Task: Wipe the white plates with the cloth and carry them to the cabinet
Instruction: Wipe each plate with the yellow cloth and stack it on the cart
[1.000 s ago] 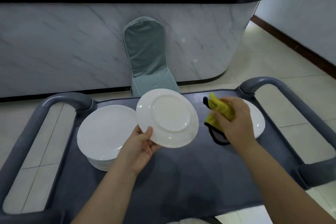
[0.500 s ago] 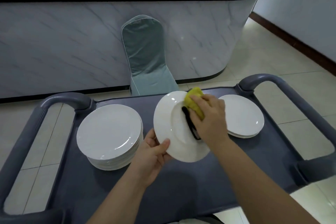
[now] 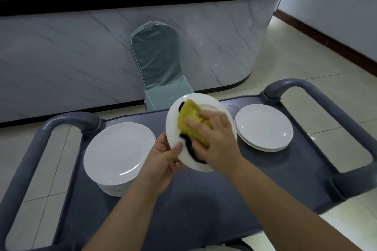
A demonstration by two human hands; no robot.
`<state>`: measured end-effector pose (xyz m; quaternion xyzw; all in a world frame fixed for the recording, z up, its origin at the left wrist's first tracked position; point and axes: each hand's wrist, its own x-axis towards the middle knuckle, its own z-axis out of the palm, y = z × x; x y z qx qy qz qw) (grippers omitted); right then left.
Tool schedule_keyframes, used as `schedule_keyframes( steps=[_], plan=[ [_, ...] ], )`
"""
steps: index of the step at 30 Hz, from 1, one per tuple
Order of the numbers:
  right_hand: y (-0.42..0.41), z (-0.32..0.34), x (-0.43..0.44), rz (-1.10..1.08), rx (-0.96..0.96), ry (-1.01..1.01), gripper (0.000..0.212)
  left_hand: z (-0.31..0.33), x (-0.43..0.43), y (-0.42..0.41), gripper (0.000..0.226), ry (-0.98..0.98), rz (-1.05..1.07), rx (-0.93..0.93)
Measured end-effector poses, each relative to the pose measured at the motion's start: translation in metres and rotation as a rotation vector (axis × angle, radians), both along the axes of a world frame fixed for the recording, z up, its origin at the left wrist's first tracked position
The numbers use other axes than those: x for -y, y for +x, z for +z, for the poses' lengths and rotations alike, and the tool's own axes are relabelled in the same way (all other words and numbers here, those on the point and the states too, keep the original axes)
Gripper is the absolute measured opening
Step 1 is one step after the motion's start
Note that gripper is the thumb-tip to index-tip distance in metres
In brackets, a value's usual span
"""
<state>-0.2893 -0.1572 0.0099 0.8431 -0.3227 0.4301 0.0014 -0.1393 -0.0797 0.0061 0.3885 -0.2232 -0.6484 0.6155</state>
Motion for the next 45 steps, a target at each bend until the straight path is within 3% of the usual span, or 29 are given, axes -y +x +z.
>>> schedule_keyframes(
  steps=[3,7,10,15,19,21,25,28,31,35,38,42,45],
  plan=[
    [-0.046,-0.020,-0.008,0.071,-0.073,0.011,0.033,-0.002,-0.002,0.005,0.037,0.016,0.013,-0.011],
    [-0.087,-0.013,0.028,-0.249,0.063,0.184,0.040,-0.003,-0.009,-0.002,0.038,-0.016,-0.106,0.099],
    [-0.050,0.019,0.041,-0.248,0.165,0.277,0.039,0.002,-0.009,-0.004,0.038,-0.062,-0.157,0.247],
    [0.004,0.027,-0.002,0.088,-0.071,0.048,0.033,0.001,-0.009,-0.004,0.033,-0.055,-0.092,0.292],
    [-0.007,0.040,0.029,-0.224,0.175,0.316,0.035,0.001,-0.019,-0.003,0.035,-0.091,-0.114,0.350],
    [0.004,0.038,0.018,-0.198,0.130,0.262,0.033,0.002,-0.022,-0.002,0.037,-0.096,-0.093,0.344],
    [0.024,0.025,-0.015,0.183,-0.106,-0.011,0.029,0.000,-0.023,0.003,0.043,-0.091,-0.052,0.278],
    [0.022,0.036,0.021,0.038,0.030,0.214,0.035,-0.004,-0.025,0.001,0.039,-0.047,-0.039,0.181],
    [0.001,0.025,0.059,-0.176,0.050,0.497,0.038,-0.013,-0.027,0.000,0.040,0.017,0.019,-0.019],
    [-0.044,-0.010,0.047,-0.304,0.143,0.744,0.032,-0.023,-0.024,0.004,0.042,0.102,0.135,-0.249],
    [-0.034,-0.034,-0.003,-0.368,0.220,0.577,0.035,-0.027,-0.013,-0.006,0.039,0.153,0.235,-0.400],
    [0.003,-0.054,-0.065,-0.146,0.104,0.298,0.030,-0.023,0.003,-0.021,0.028,0.189,0.268,-0.379],
    [-0.033,-0.054,-0.041,-0.320,0.264,0.434,0.033,-0.023,0.002,-0.023,0.027,0.164,0.260,-0.465]
  ],
)
